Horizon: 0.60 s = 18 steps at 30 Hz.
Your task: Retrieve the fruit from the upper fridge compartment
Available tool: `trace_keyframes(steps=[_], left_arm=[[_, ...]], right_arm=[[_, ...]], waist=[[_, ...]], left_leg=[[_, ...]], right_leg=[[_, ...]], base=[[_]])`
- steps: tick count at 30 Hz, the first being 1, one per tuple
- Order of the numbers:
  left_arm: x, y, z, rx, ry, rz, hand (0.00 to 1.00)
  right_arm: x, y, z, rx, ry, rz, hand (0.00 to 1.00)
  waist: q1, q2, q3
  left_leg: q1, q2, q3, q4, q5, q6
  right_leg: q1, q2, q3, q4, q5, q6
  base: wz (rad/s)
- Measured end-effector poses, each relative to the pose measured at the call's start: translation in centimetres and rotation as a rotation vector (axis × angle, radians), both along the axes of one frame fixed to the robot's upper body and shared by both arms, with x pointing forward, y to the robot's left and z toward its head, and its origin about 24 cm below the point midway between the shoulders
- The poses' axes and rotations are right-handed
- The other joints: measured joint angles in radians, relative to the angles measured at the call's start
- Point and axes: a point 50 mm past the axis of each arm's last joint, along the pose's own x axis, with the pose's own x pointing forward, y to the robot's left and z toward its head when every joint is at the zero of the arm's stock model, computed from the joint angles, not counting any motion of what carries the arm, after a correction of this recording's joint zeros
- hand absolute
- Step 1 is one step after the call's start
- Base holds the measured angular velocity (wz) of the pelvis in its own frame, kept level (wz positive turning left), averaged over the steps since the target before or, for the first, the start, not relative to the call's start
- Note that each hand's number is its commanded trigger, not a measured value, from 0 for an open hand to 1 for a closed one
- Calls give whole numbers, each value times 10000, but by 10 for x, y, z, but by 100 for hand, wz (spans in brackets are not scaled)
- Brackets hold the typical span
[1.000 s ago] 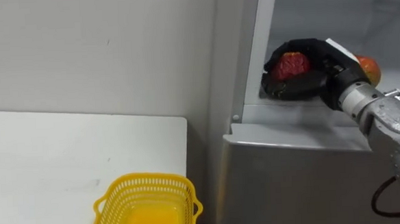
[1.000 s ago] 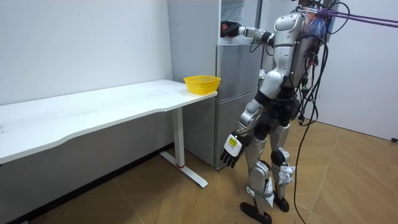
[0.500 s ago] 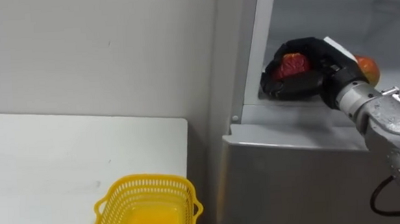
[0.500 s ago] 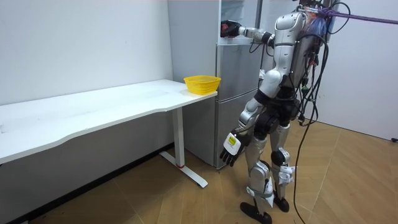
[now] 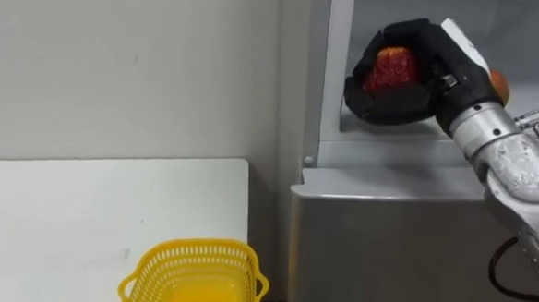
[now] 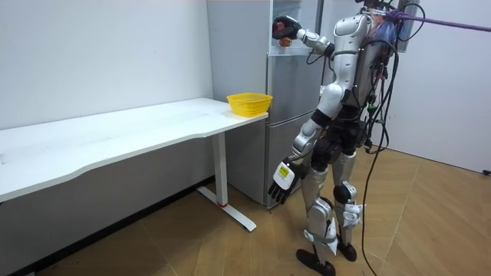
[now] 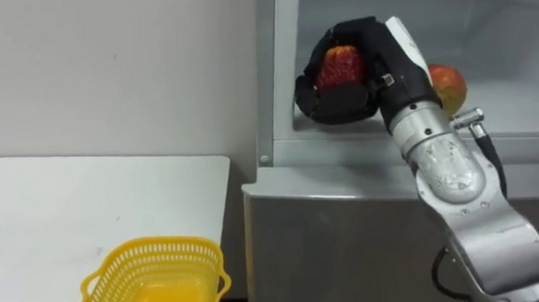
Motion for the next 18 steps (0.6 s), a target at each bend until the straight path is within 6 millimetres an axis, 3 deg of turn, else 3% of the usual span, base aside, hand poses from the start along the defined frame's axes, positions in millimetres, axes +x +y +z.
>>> trace_keyframes(steps=[3,8,15,18], left_arm=[[2,-2,0,-27,-175,-234,0],[-3,-3,-2,-27,-155,-315,0],[-20,1,-7,198,553,-166,0],[-22,1,-7,247,664,-292,0]], right_arm=[[-13,9,15,-379,-1048,36,100],[-56,37,52,-716,-4238,697,100],[-89,59,59,-1565,-6554,825,100],[-97,65,57,-1886,-7078,858,100]], waist=[[-19,47,31],[-3,92,64],[-23,-51,148],[11,-186,122]], left_leg=[[-9,-8,8,-12,0,0],[43,0,20,-27,2,-5],[-22,14,-19,-35,-11,-3],[-83,21,-65,45,-12,-1]], right_leg=[[-16,-3,10,-76,0,0],[2,31,204,-77,0,0],[56,41,195,-59,20,-28],[50,43,163,-31,33,-37]], base=[[-8],[-3],[2],[5]])
